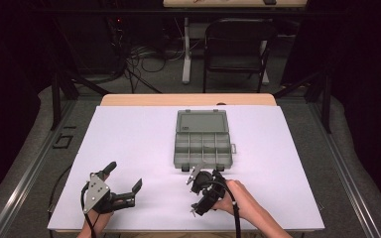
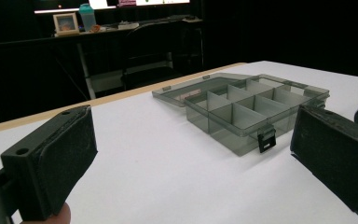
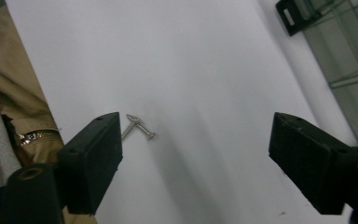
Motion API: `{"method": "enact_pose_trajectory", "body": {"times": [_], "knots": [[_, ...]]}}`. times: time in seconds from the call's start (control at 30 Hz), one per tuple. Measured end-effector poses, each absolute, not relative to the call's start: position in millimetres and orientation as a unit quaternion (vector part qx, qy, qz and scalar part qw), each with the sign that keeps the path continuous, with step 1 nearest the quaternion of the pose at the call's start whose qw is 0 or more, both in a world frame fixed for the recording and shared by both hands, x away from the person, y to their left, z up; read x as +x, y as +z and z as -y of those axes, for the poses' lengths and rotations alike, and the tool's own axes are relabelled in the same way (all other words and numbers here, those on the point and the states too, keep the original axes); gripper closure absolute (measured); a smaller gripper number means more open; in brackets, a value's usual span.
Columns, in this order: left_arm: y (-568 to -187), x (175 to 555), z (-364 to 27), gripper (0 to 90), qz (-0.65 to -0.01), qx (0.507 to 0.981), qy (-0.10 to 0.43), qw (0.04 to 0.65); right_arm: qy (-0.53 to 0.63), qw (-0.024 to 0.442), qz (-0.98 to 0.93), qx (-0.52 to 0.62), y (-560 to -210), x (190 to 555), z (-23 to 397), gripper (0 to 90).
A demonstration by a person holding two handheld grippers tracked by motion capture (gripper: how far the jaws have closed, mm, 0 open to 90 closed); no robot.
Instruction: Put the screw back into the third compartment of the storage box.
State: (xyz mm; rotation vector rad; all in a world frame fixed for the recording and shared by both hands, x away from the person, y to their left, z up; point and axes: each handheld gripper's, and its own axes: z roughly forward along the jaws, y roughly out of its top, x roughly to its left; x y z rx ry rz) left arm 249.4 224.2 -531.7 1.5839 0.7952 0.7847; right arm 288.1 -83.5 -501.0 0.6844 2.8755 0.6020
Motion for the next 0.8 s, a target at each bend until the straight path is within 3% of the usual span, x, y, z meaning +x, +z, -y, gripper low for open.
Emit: {"method": "enact_pose_trajectory", "body": {"times": [0.37, 0.8], "knots": [[-531.7, 249.2, -223.8, 0.0, -0.338, 0.674, 0.334, 0.566, 0.184, 0.039, -0.961, 0.202, -515.7, 278.1, 65.8, 50.3], [-531.6, 249.2, -224.2, 0.0, -0.337, 0.674, 0.336, 0.565, 0.161, 0.015, -0.967, 0.195, -528.9, 276.9, 56.1, 74.4]]}}
